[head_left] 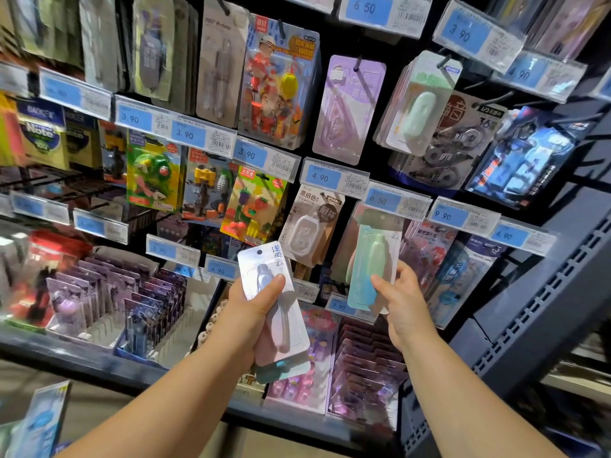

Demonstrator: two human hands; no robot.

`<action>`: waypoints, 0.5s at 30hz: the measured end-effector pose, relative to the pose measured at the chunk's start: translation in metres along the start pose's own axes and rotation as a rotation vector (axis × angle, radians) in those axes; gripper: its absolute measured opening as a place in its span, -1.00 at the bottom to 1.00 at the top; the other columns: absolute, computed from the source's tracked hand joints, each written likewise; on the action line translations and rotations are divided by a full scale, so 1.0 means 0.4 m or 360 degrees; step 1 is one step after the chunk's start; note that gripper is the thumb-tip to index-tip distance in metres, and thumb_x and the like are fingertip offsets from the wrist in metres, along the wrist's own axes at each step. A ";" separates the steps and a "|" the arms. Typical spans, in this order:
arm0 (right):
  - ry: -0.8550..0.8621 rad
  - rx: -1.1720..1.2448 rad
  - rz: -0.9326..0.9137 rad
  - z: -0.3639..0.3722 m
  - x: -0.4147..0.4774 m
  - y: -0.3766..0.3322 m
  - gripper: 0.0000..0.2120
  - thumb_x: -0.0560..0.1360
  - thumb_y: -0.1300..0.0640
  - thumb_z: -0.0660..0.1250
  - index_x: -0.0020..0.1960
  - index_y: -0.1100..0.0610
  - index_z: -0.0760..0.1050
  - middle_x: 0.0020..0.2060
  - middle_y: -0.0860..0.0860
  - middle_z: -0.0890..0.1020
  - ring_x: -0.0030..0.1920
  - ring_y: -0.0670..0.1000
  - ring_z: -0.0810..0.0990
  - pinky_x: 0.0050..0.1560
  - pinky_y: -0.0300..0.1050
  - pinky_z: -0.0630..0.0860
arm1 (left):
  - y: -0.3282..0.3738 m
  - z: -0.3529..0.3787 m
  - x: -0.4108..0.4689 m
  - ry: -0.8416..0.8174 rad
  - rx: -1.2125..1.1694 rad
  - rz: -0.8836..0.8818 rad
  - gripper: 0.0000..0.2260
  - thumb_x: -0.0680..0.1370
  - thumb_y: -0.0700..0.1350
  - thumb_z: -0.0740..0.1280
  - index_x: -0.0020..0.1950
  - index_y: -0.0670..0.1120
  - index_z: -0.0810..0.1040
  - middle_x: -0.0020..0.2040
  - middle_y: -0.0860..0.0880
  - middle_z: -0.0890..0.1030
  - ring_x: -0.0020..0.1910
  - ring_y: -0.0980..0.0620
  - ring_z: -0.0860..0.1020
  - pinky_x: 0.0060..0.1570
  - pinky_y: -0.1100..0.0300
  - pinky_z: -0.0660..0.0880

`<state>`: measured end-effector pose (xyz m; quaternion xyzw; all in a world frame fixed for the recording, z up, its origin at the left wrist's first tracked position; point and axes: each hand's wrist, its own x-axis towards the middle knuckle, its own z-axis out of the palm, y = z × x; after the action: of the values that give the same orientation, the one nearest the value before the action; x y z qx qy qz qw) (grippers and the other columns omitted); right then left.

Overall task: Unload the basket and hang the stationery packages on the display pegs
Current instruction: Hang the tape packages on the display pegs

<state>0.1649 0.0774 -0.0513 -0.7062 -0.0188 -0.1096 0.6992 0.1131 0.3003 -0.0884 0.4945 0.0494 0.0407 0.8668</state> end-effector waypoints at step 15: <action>0.0085 0.0035 -0.0052 0.058 0.022 0.035 -0.65 0.60 0.24 0.28 0.37 0.08 0.40 0.14 -0.01 0.64 0.11 -0.03 0.64 0.09 -0.06 0.58 | 0.007 -0.011 -0.007 -0.0040 -0.0005 -0.0009 -0.50 0.37 0.05 0.41 0.26 -0.08 0.47 -0.13 -0.12 0.63 -0.23 -0.06 0.61 -0.25 0.07 0.54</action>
<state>0.1790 0.0990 -0.0636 -0.6950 -0.0129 -0.1395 0.7052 0.1095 0.3053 -0.0880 0.4935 0.0399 0.0320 0.8683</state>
